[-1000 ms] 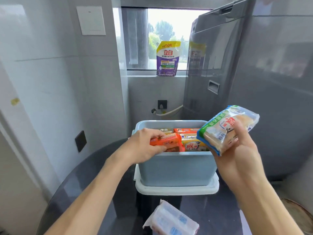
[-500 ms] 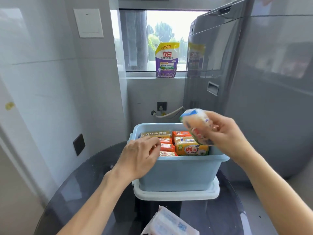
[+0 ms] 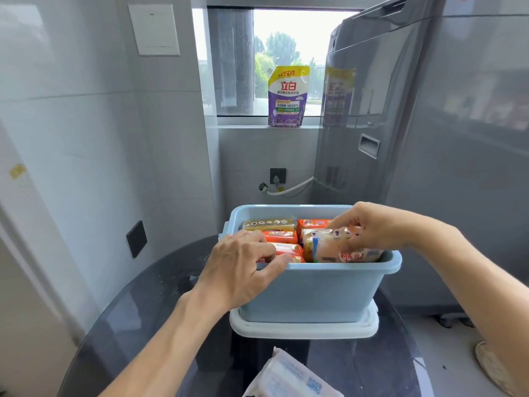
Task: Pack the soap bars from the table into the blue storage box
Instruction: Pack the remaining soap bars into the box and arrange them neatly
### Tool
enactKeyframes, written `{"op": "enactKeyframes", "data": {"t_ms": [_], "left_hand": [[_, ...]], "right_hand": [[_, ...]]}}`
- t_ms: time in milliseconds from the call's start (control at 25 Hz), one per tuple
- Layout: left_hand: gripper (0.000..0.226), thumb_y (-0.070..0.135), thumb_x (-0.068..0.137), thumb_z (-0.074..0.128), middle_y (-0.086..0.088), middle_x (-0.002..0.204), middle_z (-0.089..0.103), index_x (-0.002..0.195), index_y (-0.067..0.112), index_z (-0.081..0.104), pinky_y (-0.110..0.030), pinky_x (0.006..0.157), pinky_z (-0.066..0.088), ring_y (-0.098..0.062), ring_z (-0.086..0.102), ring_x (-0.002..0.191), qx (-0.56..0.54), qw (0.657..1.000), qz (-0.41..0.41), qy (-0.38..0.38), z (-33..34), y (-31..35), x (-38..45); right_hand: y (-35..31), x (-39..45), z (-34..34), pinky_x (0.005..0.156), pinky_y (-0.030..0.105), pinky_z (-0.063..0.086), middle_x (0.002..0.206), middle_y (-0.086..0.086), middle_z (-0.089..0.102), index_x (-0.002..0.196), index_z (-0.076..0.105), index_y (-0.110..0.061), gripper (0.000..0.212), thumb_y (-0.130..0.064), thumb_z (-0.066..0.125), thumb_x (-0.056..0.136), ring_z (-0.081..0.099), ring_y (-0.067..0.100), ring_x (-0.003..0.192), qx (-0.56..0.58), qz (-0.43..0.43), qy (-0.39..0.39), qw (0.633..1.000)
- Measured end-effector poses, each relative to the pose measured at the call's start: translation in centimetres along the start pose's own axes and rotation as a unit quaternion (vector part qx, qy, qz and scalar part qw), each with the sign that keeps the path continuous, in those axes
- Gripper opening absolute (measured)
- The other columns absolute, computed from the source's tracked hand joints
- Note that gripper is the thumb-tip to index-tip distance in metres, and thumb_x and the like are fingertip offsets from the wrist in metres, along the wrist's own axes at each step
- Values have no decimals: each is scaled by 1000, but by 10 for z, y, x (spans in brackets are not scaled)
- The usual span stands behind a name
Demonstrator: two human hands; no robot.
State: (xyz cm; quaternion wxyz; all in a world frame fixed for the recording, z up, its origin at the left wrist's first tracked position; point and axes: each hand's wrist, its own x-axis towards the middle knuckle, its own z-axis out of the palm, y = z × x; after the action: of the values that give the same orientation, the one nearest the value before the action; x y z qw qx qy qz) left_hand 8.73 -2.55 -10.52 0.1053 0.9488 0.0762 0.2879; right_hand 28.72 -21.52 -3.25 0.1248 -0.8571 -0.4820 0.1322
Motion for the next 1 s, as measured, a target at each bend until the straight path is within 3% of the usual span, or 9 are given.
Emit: {"op": "enactKeyframes", "data": {"t_ms": [160,240,320,400,560,720,800,880,1000], "left_hand": [[42,63,91,37,14,77,58,61,34,45,-30,70,40,-7,47,71,-19,1000,5,6,0,1,-1],[44,60,92,40,15,77,59,61,32,55,-30,70,42,-6,47,71,-28,999,10,11,1,1,-2],[47,59,92,41,15,79,60,66,29,67,-30,71,44,-7,49,72,-28,999,12,20,2,1,-3],[50,60,92,40,16,77,57,69,26,70,-26,68,43,-7,48,72,-23,999,11,31,3,0,-3],[57,59,93,38,11,59,49,57,20,57,-22,58,36,-10,47,57,-20,999,2,27,0,0,-5],[50,57,95,37,13,54,42,54,27,41,-20,58,31,-8,44,53,-19,999,5,25,-4,3,-9],[46,54,96,36,16,54,39,57,31,41,-20,61,33,-4,43,54,-23,999,12,25,-7,6,-11],[42,50,97,35,16,60,44,62,30,46,-27,66,42,-6,44,58,-26,999,21,21,-8,6,-14],[37,49,98,38,16,83,63,85,24,63,-34,85,47,-5,50,75,-37,999,24,-1,-9,0,-24]], "right_hand": [[7,8,29,90,31,50,112,-17,62,127,65,-38,41,-35,73,87,60,9,100,-24,-23,61,998],[6,11,32,81,29,45,103,-18,54,118,69,-37,33,-35,74,86,53,10,94,-74,-75,129,986],[1,13,31,72,30,36,93,-13,47,103,68,-37,24,-43,73,81,49,15,88,-204,-94,180,958],[-6,15,34,61,31,31,79,-10,50,86,57,-28,30,-52,72,74,52,21,77,-268,-33,189,944],[-9,14,38,46,25,25,60,-7,51,56,49,-21,37,-46,71,72,46,15,56,-196,89,170,962],[-9,3,38,48,27,33,56,-6,55,59,67,-19,40,-51,62,83,50,12,56,-52,124,76,988],[-10,-3,48,46,28,33,54,-4,55,63,67,-15,41,-43,54,90,52,18,56,-25,107,167,980],[-14,-16,65,46,29,31,51,-4,52,63,59,-14,34,-32,55,92,49,24,54,11,83,354,932],[-32,-42,104,68,35,45,86,-2,72,88,69,-16,10,-20,61,91,60,27,81,17,17,507,862]]}}
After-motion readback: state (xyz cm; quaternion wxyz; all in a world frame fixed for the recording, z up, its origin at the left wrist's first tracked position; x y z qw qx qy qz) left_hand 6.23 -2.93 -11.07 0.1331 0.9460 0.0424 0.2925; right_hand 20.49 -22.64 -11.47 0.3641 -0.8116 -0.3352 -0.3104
